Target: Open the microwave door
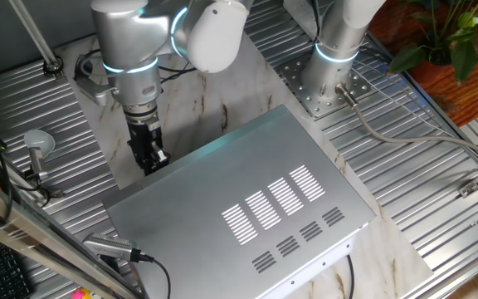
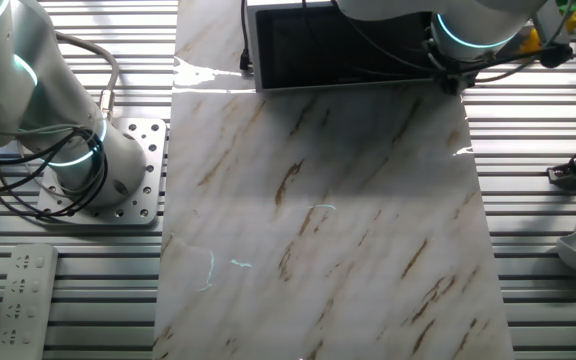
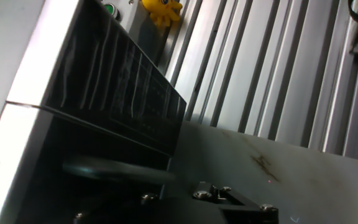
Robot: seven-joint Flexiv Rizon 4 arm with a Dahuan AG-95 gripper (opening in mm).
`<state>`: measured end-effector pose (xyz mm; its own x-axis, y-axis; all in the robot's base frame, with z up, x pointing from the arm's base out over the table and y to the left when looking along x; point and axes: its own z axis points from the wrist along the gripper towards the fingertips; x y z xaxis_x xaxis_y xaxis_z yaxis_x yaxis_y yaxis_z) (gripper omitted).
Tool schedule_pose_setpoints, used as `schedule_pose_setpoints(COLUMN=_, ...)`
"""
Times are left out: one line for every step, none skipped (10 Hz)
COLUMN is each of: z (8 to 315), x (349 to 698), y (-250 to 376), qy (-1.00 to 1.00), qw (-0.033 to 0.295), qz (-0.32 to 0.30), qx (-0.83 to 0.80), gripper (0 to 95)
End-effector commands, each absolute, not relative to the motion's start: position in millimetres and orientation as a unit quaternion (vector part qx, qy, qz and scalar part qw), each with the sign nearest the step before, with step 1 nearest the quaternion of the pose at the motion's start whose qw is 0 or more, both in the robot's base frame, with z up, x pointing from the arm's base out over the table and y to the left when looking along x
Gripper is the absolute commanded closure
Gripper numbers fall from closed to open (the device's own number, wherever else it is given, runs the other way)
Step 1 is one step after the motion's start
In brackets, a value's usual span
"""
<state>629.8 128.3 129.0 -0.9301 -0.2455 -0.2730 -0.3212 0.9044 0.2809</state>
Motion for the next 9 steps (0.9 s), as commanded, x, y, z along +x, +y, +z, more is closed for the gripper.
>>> schedule_pose_setpoints(z=129, x=627, y=127, qy=0.969, qw=0.117, qz=0.164, qx=-0.146, gripper=57.0)
schedule_pose_setpoints(z=129, x=627, y=128, qy=0.969, qw=0.117, qz=0.167, qx=-0.141, gripper=57.0)
schedule_pose_setpoints(z=129, x=628, y=130, qy=0.969, qw=0.116, qz=0.167, qx=-0.138, gripper=57.0)
schedule_pose_setpoints(z=128, x=629, y=133, qy=0.969, qw=0.116, qz=0.168, qx=-0.136, gripper=57.0)
schedule_pose_setpoints(z=128, x=630, y=137, qy=0.970, qw=0.116, qz=0.168, qx=-0.134, gripper=57.0)
schedule_pose_setpoints(z=129, x=631, y=141, qy=0.970, qw=0.114, qz=0.166, qx=-0.135, gripper=57.0)
schedule_pose_setpoints(z=130, x=631, y=142, qy=0.971, qw=0.113, qz=0.164, qx=-0.135, gripper=57.0)
schedule_pose_setpoints(z=131, x=630, y=142, qy=0.971, qw=0.112, qz=0.163, qx=-0.136, gripper=57.0)
schedule_pose_setpoints(z=130, x=630, y=141, qy=0.971, qw=0.112, qz=0.160, qx=-0.139, gripper=57.0)
